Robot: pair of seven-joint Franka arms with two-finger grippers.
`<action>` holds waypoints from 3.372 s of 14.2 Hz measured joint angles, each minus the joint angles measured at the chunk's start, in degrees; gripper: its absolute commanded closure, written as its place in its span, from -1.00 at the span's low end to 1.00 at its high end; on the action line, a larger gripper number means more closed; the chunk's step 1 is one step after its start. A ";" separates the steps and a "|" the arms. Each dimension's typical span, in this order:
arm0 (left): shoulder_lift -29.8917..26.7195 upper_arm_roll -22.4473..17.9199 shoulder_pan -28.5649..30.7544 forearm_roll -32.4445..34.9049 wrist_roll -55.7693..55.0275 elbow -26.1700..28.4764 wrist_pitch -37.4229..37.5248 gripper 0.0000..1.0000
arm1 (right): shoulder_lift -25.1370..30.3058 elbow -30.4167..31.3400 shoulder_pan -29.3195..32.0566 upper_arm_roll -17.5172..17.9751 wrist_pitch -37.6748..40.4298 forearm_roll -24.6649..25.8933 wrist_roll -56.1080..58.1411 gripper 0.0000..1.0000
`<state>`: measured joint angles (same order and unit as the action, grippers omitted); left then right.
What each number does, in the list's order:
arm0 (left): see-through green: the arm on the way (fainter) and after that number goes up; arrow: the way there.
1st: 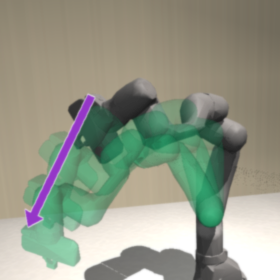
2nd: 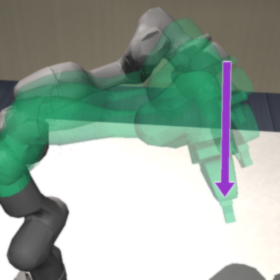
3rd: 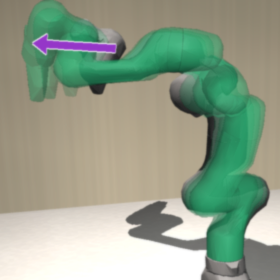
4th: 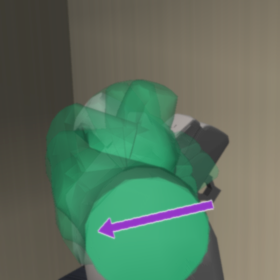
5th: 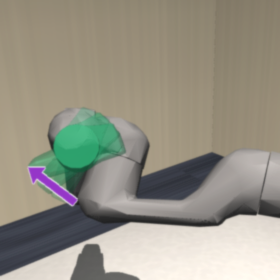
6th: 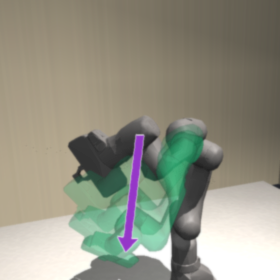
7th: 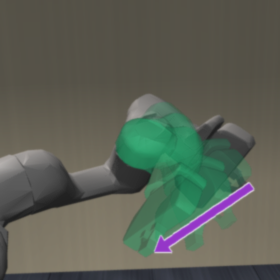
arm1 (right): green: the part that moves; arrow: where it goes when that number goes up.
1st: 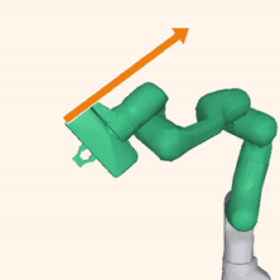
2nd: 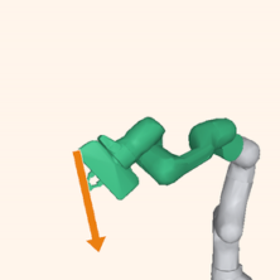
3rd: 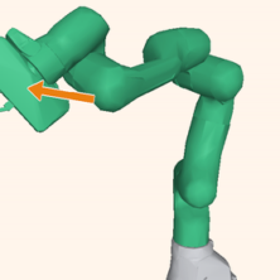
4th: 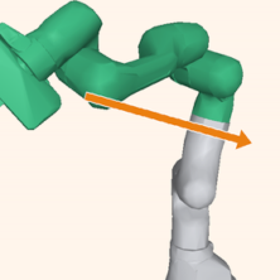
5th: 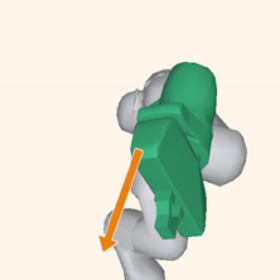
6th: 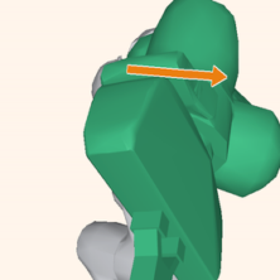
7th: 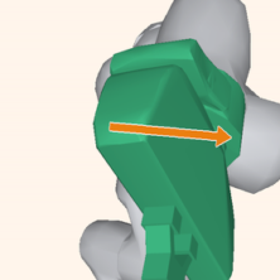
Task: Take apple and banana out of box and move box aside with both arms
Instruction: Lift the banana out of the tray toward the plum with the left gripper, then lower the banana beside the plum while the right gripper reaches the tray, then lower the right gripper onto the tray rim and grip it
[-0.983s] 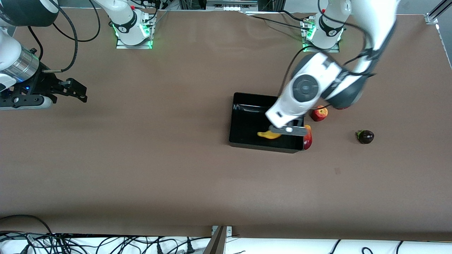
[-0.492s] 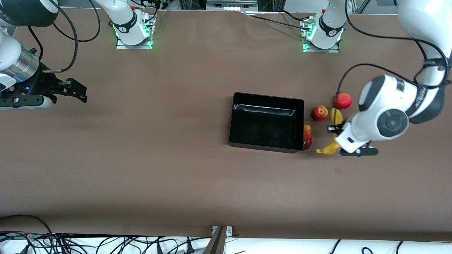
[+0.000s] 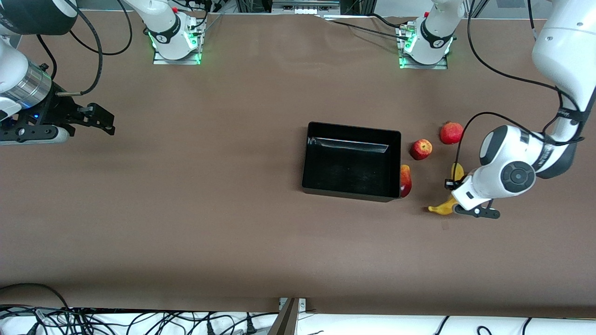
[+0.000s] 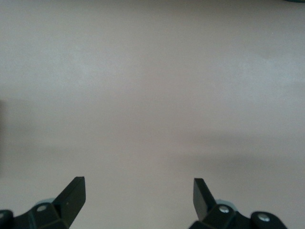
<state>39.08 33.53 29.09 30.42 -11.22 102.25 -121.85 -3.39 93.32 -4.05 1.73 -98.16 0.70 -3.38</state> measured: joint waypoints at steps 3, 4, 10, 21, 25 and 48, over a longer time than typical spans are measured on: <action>0.19 -0.50 0.05 0.05 0.00 2.71 -3.16 -1.00 | 0.00 0.00 0.00 0.00 0.00 0.00 0.00 -1.00; 0.14 -0.50 0.05 0.05 0.00 2.71 -3.19 -1.00 | 0.00 0.00 0.00 0.00 0.00 0.00 0.00 -1.00; -5.35 2.24 0.41 0.05 0.05 -2.13 3.18 -1.00 | -0.01 0.01 0.00 0.00 0.00 0.00 0.00 -1.00; -18.68 -1.06 -6.86 -17.77 1.41 -25.68 33.34 -1.00 | -2.27 0.07 -1.75 0.43 -1.78 0.00 0.05 -1.00; -28.93 -20.79 -19.99 -24.51 6.93 -21.23 33.33 -1.00 | -6.87 0.41 -5.09 0.62 -1.45 -0.11 0.20 -1.00; -42.31 -32.28 -26.60 -26.79 13.73 -3.09 27.55 -1.00 | -42.48 -8.82 -40.81 0.58 -37.51 -3.57 -48.32 0.51</action>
<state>-3.23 1.25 2.49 3.63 2.51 99.16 -94.30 -45.87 84.50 -44.86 2.30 -135.67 -2.88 -51.69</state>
